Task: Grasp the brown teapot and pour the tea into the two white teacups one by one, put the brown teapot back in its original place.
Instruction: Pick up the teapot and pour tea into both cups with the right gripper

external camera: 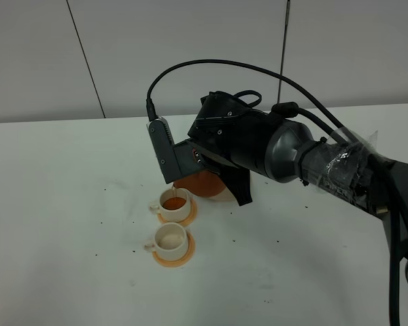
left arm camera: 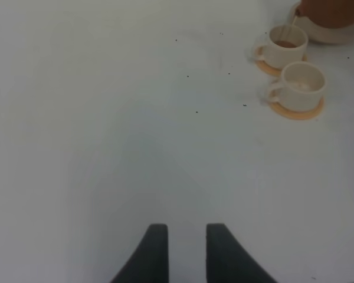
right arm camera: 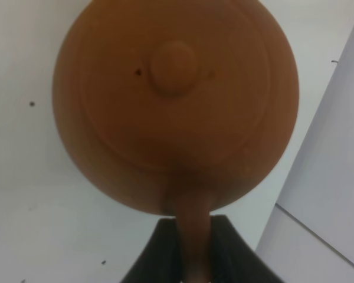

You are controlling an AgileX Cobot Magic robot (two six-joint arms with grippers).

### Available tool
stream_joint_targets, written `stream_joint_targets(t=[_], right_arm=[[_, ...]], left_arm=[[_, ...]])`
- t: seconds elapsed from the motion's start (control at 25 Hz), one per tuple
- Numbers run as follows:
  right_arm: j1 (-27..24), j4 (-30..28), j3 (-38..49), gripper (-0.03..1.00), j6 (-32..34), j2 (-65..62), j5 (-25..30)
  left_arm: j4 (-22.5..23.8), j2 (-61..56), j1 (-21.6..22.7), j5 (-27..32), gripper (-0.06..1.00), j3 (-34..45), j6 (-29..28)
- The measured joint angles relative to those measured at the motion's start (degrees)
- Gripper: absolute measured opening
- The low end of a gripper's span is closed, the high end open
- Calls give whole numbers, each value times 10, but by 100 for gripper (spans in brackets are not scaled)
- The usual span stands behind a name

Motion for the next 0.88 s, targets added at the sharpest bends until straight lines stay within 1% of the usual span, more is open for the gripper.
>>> stream_joint_targets(t=[0.88], right_arm=[[0,-13,0,10,0,0,2]], left_arm=[[0,0,0,0,23,0,0]])
